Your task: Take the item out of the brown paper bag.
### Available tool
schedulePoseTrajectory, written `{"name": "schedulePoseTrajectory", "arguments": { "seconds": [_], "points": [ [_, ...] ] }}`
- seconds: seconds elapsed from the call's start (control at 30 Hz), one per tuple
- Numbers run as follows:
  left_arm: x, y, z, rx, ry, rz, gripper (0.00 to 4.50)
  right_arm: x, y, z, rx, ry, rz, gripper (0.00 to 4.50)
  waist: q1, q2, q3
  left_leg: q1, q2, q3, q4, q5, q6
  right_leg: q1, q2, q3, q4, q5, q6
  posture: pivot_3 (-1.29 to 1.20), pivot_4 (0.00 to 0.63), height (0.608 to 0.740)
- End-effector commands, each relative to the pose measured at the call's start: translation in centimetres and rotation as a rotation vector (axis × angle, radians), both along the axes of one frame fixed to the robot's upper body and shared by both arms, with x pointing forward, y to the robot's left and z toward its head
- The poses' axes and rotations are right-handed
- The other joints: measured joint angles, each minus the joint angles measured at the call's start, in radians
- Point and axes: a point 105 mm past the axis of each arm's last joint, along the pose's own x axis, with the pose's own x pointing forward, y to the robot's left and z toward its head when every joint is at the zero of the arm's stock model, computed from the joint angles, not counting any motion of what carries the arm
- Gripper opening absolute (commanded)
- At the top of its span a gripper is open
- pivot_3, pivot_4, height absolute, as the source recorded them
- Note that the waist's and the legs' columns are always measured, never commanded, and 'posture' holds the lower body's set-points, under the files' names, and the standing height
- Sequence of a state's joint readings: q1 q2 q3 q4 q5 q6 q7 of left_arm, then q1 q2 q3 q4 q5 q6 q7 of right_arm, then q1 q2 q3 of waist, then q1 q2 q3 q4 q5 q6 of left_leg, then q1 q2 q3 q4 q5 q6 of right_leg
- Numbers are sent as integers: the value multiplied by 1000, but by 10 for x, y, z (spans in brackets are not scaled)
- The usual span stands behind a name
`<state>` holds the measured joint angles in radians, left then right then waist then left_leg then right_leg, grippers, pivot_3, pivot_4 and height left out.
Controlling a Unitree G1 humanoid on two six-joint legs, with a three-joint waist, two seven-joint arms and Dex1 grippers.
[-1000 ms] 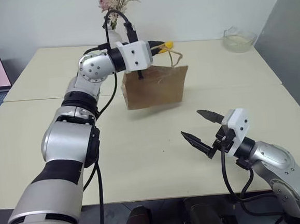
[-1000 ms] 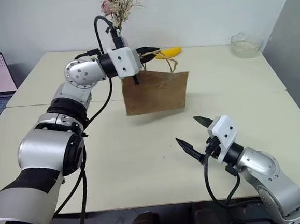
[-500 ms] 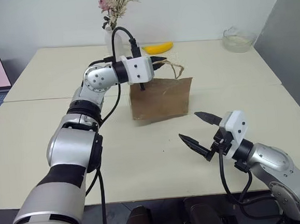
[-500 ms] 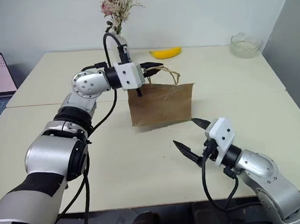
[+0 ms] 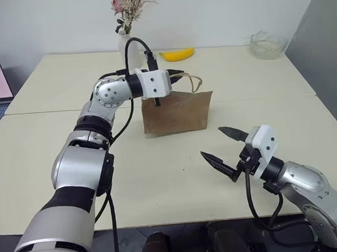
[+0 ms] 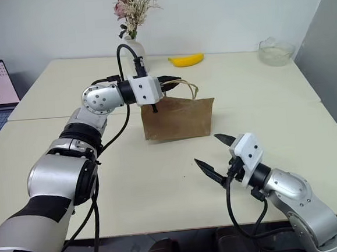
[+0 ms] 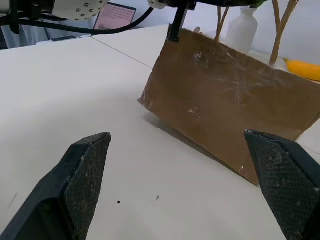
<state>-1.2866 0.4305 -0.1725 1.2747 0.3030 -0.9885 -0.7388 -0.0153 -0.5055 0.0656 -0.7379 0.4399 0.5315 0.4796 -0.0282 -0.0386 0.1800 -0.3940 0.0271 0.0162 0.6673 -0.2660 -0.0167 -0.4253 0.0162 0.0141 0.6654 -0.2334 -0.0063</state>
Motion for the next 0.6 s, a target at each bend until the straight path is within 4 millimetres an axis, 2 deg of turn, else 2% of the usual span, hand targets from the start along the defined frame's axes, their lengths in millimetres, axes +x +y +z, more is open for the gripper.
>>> {"name": "schedulePoseTrajectory", "arguments": {
  "seconds": [0.03, 0.17, 0.53, 0.57, 0.6],
  "points": [
    [4, 7, 0, -1, -16, 44, 37, -2, 4, 7, 2, -33, 21, 4500, 0, 0, 0, 0, 0, 0, 0, 0, 0, 0, 0, 0, 0, 0, 0, 0, 150, 740],
    [9, 12, -3, 3, -6, 86, 37, -2, 5, 7, 1, -31, 27, 4500, 0, 0, 0, 2, 0, 0, 0, 0, 0, 1, 0, 0, 0, 0, 0, 0, 150, 740],
    [11, 28, 7, -110, 159, 94, 3438, -3, 9, 7, 1, -26, 43, 4500, 0, 0, 0, 2, 0, 0, 0, 0, 0, 2, 0, 0, 0, 0, 0, 0, 150, 740],
    [11, 30, 8, -126, 180, 87, 3709, -3, 9, 7, 1, -26, 44, 4500, 0, 0, 0, 2, 0, 0, 0, 0, 0, 2, 0, 0, 0, 0, 0, 0, 150, 740],
    [12, 34, 12, -182, 230, 85, 3709, -3, 10, 7, 2, -26, 44, 4500, 0, 0, 0, 2, 0, 0, 0, 0, 0, 2, 0, 0, 0, 0, 0, 0, 150, 740]
  ]
}}
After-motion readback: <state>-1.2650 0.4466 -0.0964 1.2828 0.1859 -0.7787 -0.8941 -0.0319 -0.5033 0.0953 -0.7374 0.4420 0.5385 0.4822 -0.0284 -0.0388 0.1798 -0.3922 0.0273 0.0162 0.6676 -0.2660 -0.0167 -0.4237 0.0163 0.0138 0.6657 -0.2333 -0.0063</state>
